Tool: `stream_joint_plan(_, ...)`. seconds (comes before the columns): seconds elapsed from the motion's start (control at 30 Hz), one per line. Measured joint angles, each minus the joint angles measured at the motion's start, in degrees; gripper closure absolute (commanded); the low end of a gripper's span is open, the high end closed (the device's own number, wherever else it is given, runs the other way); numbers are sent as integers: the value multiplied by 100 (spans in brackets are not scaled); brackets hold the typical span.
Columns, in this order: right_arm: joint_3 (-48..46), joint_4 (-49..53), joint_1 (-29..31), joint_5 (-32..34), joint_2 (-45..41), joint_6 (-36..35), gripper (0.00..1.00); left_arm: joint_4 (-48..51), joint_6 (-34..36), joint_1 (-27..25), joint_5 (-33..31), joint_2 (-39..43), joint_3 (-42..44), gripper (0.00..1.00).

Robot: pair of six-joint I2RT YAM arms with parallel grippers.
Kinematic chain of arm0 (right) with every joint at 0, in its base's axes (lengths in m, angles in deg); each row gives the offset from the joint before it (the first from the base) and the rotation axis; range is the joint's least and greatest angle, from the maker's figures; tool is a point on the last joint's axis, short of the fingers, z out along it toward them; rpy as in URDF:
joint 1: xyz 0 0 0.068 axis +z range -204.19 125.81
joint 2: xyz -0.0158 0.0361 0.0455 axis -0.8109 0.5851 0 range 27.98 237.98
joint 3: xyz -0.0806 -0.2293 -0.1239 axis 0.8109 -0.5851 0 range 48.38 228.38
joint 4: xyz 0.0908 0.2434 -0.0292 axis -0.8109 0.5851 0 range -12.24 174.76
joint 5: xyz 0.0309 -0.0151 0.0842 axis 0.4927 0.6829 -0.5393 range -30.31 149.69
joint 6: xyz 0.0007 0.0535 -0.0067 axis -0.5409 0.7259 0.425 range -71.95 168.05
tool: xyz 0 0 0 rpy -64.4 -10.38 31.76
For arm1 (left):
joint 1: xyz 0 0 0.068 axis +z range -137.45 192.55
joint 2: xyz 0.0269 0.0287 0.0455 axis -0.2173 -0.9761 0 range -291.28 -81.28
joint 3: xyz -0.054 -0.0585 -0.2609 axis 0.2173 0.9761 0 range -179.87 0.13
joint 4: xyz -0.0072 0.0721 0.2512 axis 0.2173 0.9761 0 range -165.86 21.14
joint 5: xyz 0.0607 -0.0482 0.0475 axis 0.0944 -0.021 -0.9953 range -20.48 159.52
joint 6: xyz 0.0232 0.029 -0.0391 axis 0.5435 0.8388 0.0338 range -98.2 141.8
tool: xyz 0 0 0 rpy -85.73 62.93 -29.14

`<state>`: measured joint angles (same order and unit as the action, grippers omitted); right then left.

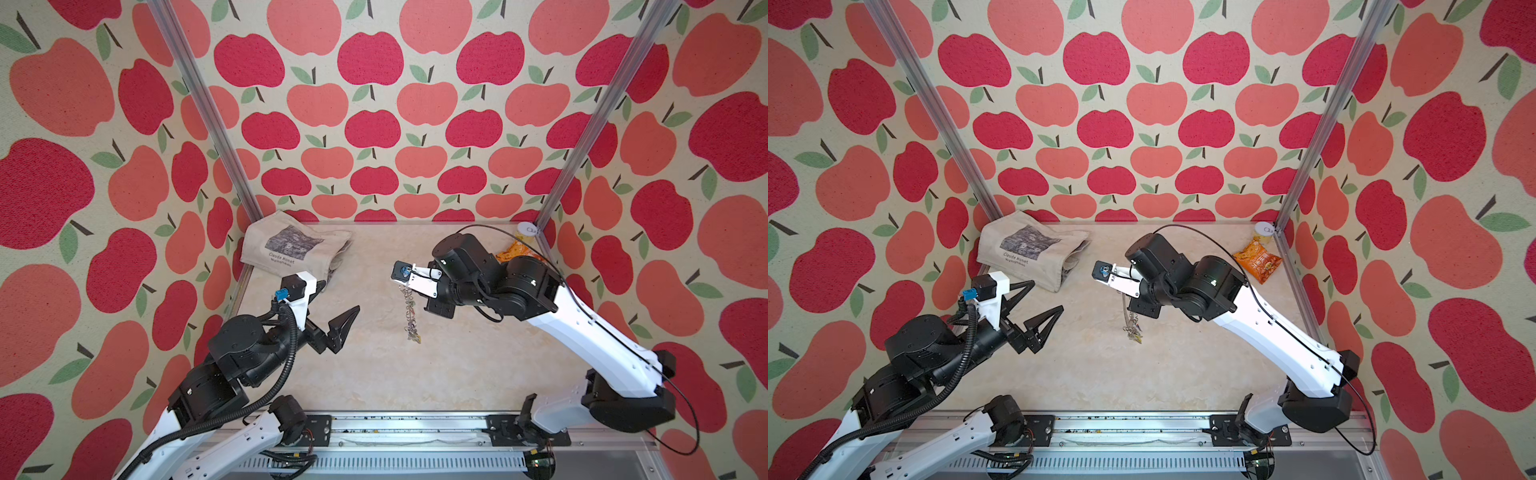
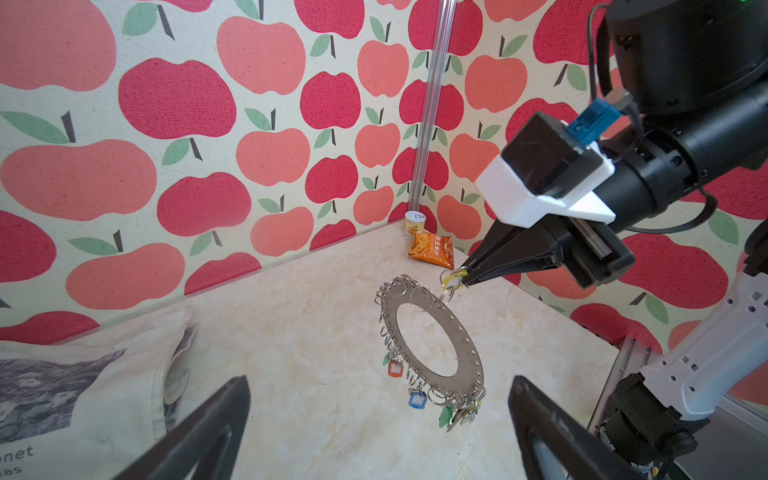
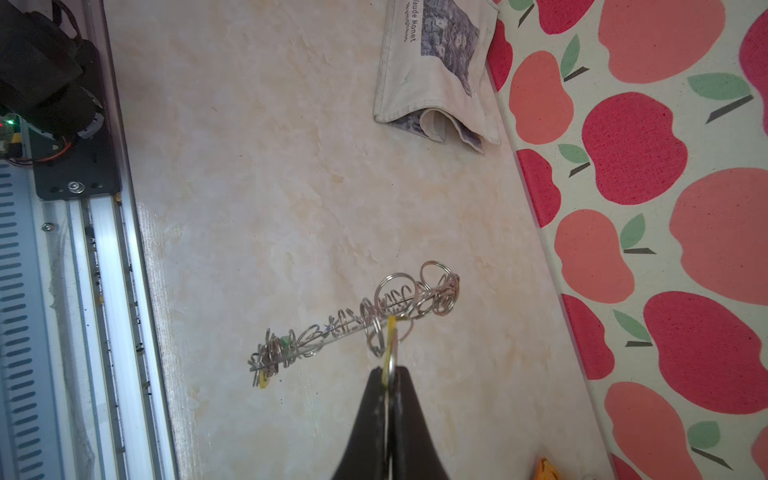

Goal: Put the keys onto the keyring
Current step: 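Lower the plate onto the table with the right gripper and release it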

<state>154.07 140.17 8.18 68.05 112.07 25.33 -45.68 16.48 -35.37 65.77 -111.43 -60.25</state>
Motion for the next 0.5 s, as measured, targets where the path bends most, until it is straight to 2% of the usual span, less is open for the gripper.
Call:
stream_joint_plan(0.4, -61, -715, -555, -1150, 1211, 166, 100, 181, -125, 0, -55, 190, 0, 1)
stream_joint_plan(0.5, -393, -911, -684, -1290, 1255, 256, 100, 267, -125, 0, -55, 227, -2, 1)
